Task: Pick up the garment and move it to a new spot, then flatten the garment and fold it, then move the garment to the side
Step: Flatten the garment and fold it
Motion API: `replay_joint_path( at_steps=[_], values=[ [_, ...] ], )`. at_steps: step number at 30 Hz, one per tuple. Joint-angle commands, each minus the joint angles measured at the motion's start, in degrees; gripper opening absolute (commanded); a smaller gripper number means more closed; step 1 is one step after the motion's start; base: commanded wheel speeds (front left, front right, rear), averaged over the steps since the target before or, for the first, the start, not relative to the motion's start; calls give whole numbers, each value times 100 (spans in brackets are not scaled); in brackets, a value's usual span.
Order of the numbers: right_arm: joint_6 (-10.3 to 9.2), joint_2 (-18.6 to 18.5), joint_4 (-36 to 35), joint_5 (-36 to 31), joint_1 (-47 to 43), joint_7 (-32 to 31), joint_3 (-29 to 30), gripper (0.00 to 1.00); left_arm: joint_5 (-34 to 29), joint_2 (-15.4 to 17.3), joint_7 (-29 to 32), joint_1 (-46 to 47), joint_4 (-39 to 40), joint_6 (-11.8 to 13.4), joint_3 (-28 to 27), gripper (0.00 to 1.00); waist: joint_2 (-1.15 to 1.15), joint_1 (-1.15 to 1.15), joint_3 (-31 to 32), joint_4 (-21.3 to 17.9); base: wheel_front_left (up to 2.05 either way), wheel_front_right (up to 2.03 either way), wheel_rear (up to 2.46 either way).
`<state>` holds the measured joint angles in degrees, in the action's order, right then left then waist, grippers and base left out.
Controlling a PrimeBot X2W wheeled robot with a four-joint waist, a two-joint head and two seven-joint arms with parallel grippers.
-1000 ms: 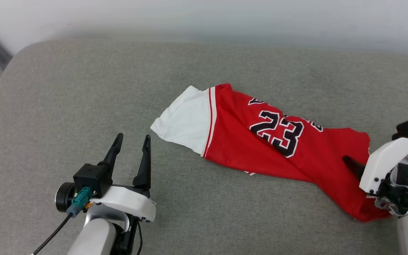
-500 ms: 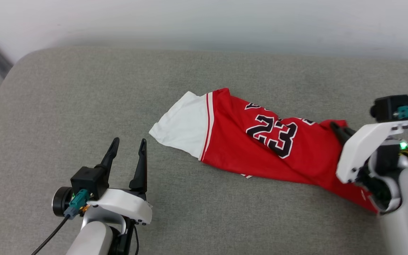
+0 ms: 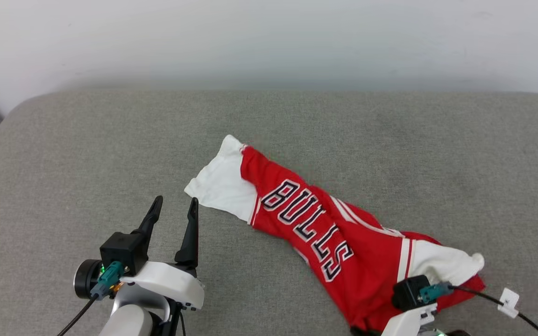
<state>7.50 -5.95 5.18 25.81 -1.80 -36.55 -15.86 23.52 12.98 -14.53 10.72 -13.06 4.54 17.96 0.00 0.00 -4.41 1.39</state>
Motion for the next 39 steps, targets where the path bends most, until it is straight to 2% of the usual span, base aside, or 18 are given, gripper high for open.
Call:
replay_joint_path(
  at_steps=[1,4,9,13,18,19,23,26,31,36,37,38,39],
  values=[
    [-2,90,128,-118,-131,219,49,100,36,11,21,-91,21,25,9,100,0,0,51,-16,0,0,0],
    [-2,192,150,-172,-212,649,65,100,43,41,27,-128,14,42,4,100,0,0,127,-41,0,0,0],
    [-2,231,-378,-348,-292,1221,89,100,80,77,39,-249,48,98,-29,100,0,0,221,-113,0,0,0],
    [-2,231,-967,-411,-360,1149,229,100,99,101,59,-322,102,142,-35,100,0,0,240,-160,0,0,0],
    [-2,96,-1303,-496,-280,732,1019,100,119,97,60,-298,185,181,-29,100,0,0,167,-180,0,0,0],
    [-2,96,-1303,-496,-280,732,1019,100,119,97,60,-298,185,181,-29,100,0,0,167,-180,0,0,0],
    [-2,-34,-1020,-502,-103,226,1826,100,104,95,56,-196,213,149,14,100,0,0,59,-131,0,0,0],
    [-2,-168,-778,-525,27,-47,2130,100,96,102,47,-146,198,132,31,100,0,0,-24,-81,0,0,0],
    [-2,-253,-294,-487,269,-332,2219,100,104,99,23,-75,183,128,29,100,0,0,-172,-36,0,0,0],
    [-2,-197,79,-388,566,-263,2127,100,104,89,6,28,164,113,36,100,0,0,-323,-13,0,0,0],
    [-2,-195,132,-367,629,-210,2112,72,102,88,1,39,158,108,37,100,0,0,-342,-11,0,0,0],
    [-2,-211,173,-365,687,-163,2103,7,102,85,-4,45,148,100,42,100,0,0,-358,-7,0,0,0],
    [-2,-209,221,-345,709,-142,2094,0,101,82,-9,42,131,98,47,100,0,0,-365,-1,0,0,0]
  ],
)
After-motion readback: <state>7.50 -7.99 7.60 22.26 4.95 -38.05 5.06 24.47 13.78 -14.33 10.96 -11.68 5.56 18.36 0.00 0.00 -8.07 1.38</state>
